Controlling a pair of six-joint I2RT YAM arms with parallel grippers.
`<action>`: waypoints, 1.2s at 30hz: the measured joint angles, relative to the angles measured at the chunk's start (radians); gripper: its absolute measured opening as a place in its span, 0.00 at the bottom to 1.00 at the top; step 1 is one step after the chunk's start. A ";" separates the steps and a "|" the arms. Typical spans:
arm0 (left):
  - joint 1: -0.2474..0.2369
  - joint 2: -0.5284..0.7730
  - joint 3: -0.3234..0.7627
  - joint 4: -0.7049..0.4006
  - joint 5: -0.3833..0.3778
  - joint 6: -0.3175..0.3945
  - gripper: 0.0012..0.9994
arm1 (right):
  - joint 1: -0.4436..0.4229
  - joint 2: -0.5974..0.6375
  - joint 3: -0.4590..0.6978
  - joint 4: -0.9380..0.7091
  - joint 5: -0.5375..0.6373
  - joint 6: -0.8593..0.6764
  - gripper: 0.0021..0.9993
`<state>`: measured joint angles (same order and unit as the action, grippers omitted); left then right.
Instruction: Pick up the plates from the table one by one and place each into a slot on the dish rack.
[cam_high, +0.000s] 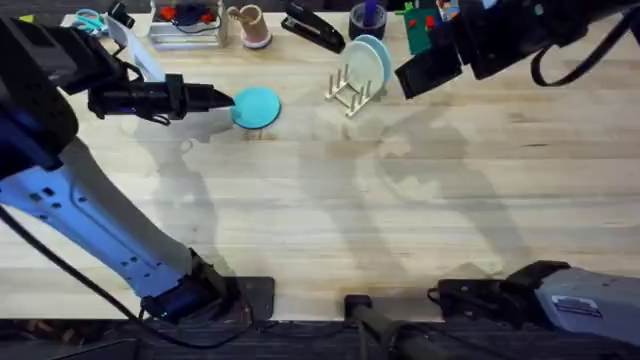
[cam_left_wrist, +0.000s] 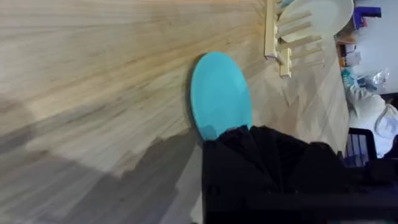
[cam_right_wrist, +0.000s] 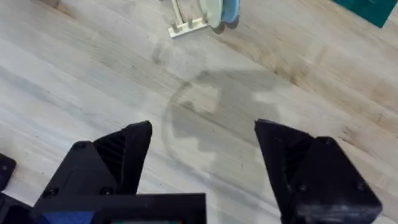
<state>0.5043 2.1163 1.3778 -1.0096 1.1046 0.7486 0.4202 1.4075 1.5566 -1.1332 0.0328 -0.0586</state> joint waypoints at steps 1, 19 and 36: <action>-0.001 0.011 0.011 0.000 0.000 0.000 0.04 | 0.000 0.000 0.000 0.000 0.000 0.000 0.99; -0.054 0.024 0.031 0.037 0.002 -0.076 0.04 | 0.000 0.000 0.000 -0.005 0.000 0.000 1.00; -0.063 0.093 0.038 0.090 -0.001 -0.155 0.04 | 0.000 0.000 0.000 -0.005 0.000 0.000 0.99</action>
<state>0.4412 2.2091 1.4156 -0.9192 1.1039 0.5934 0.4202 1.4075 1.5564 -1.1378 0.0326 -0.0586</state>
